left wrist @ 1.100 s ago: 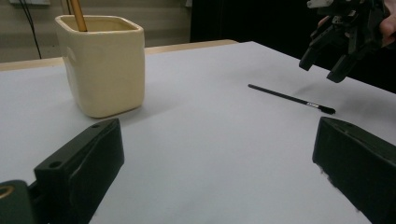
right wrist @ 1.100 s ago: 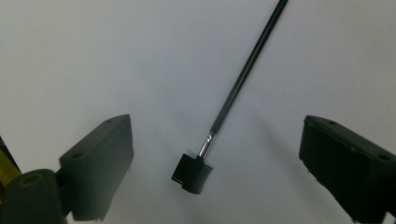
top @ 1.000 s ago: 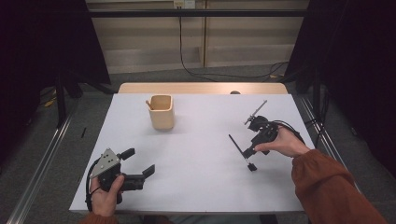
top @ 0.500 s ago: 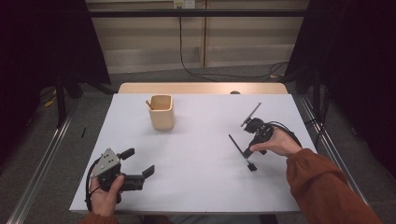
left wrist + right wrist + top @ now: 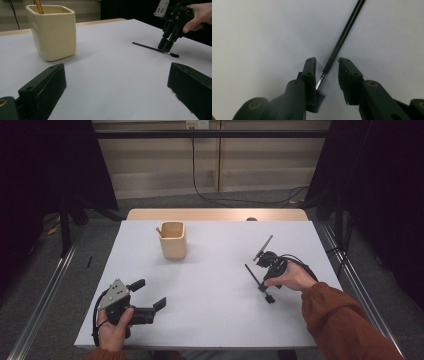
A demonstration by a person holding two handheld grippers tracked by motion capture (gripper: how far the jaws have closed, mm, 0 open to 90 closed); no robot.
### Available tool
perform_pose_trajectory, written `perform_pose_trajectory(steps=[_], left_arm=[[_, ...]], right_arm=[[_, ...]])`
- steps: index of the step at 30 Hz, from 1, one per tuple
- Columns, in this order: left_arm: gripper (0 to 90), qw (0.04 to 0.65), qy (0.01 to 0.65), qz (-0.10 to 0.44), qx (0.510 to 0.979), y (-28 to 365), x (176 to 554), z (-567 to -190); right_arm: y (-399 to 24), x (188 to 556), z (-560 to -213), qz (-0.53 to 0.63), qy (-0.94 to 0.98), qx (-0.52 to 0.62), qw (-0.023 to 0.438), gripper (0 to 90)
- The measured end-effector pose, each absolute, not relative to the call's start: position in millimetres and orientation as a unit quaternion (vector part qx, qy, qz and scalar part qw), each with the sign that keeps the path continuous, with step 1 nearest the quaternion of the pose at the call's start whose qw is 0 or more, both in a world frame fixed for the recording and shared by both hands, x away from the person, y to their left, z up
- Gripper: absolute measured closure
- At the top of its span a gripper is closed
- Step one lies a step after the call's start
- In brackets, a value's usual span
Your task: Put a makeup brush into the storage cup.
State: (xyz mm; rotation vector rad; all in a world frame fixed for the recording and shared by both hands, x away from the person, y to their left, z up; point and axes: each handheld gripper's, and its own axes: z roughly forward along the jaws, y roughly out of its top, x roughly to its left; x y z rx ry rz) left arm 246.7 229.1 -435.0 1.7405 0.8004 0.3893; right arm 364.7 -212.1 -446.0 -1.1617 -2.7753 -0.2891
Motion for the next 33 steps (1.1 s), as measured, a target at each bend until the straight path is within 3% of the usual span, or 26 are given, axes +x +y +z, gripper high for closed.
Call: perform_pose_trajectory(steps=[8, 13, 19, 33], left_arm=[[2.1, 0.554, 0.334, 0.168, 0.743, 228.7, 247.5, -435.1], [2.0, 0.553, 0.335, 0.166, 0.745, 229.4, 247.1, -434.9], [2.0, 0.555, 0.333, 0.165, 0.744, 228.6, 246.7, -435.1], [2.0, 0.552, 0.332, 0.168, 0.746, 229.5, 245.7, -434.3]], right_arm=[[-212.3, 363.5, -449.5, -0.097, -0.918, -0.382, 0.054, 73.2], [-212.4, 364.1, -450.0, -0.092, -0.915, -0.391, 0.048, 81.7], [-211.4, 364.1, -450.5, -0.086, -0.918, -0.386, 0.039, 85.8], [-214.3, 364.5, -449.1, -0.094, -0.918, -0.383, 0.044, 86.2]])
